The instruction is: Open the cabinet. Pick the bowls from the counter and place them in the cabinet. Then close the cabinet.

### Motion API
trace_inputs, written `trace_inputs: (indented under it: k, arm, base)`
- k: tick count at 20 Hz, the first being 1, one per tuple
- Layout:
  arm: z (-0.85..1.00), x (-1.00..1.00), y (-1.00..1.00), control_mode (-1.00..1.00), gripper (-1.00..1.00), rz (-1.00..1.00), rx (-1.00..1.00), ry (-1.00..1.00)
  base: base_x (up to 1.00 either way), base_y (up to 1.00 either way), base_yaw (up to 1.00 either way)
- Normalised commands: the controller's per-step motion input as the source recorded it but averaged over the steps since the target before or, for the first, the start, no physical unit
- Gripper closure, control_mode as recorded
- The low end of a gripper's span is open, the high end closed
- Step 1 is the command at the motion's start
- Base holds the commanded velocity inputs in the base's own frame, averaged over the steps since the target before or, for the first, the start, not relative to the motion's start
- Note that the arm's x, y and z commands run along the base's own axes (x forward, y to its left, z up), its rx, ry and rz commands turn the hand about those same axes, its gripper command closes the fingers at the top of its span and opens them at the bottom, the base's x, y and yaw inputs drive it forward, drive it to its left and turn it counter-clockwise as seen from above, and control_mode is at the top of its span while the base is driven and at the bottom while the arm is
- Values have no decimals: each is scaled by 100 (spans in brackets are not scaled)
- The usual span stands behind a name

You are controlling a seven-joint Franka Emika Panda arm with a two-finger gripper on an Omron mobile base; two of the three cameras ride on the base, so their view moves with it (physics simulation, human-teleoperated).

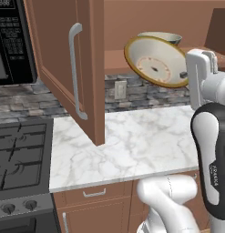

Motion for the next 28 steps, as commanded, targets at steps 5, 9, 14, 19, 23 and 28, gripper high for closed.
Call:
trace_inputs:
  k: [5,9,14,19,23,28]
  arm:
    - [-2,68,27,-100,100,1,-5,0]
    - [-2,69,29,-100,100,1,-3,0]
    - [0,67,30,-100,100,0,-3,0]
    - [0,68,27,-100,100,0,-3,0]
    - [0,65,19,-100,100,0,-3,0]
    - [0,64,13,-100,100,0,-3,0]
  base:
    - [0,0,0]
    - [0,0,0]
    - [0,0,0]
    - [0,0,0]
    - [0,0,0]
    - [0,0,0]
